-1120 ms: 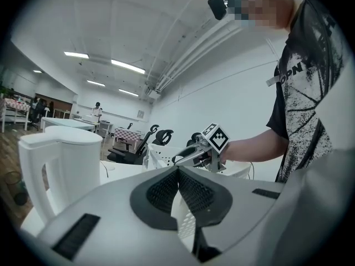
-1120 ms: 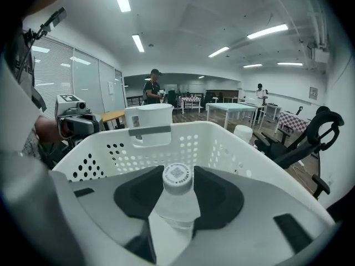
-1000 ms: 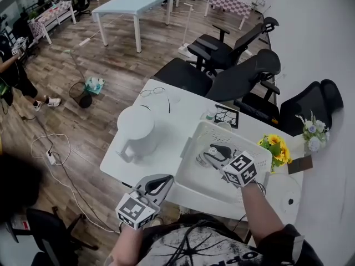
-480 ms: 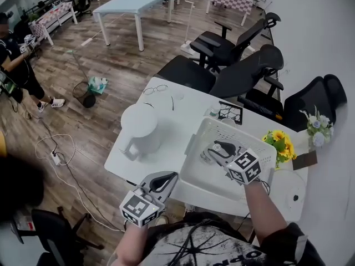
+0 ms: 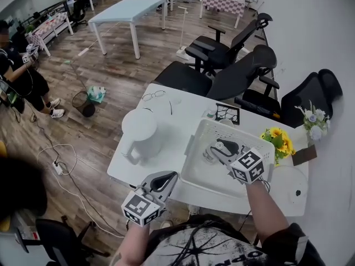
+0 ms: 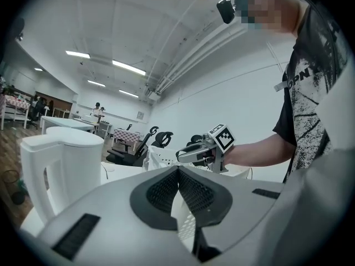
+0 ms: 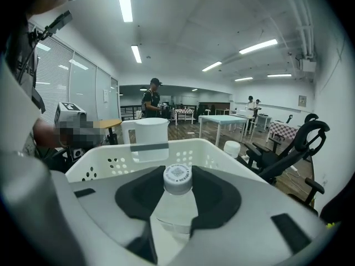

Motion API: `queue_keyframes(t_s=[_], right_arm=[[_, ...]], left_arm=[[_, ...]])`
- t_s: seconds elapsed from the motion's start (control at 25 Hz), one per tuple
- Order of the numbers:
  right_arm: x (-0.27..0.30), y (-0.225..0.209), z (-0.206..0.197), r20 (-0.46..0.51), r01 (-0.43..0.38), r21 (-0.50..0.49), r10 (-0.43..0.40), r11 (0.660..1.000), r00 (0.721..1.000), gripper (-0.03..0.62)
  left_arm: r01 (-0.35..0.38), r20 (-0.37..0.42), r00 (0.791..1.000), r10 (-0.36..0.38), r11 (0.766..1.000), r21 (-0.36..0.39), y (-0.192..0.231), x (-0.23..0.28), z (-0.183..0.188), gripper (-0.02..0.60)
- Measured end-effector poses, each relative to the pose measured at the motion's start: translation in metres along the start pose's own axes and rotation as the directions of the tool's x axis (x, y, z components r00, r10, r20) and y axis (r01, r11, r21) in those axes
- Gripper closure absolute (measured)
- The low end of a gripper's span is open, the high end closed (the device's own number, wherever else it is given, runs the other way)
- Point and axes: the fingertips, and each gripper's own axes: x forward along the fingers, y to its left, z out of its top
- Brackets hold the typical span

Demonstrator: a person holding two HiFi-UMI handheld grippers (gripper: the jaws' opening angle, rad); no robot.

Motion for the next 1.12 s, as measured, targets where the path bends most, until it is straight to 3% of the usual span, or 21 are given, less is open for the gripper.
queue_keyframes(t_s=[0.52, 1.12], right_arm=[[-0.052, 0.011, 0.058, 0.134, 0.116, 0.007, -0.116, 0.993, 0.984, 0.433], [-0.115, 0.061, 0.117, 0.266, 0.271, 0.043, -0.273, 0.962, 0.925, 0.433]], left_arm=[[0.069, 0.015, 0.997, -0.070, 0.996, 0.063, -0.011, -0.018, 0.013, 0.571], [0.221, -0.015, 0.975, -0.220, 0.967, 0.127, -0.051, -0.063, 0.005, 0.571]])
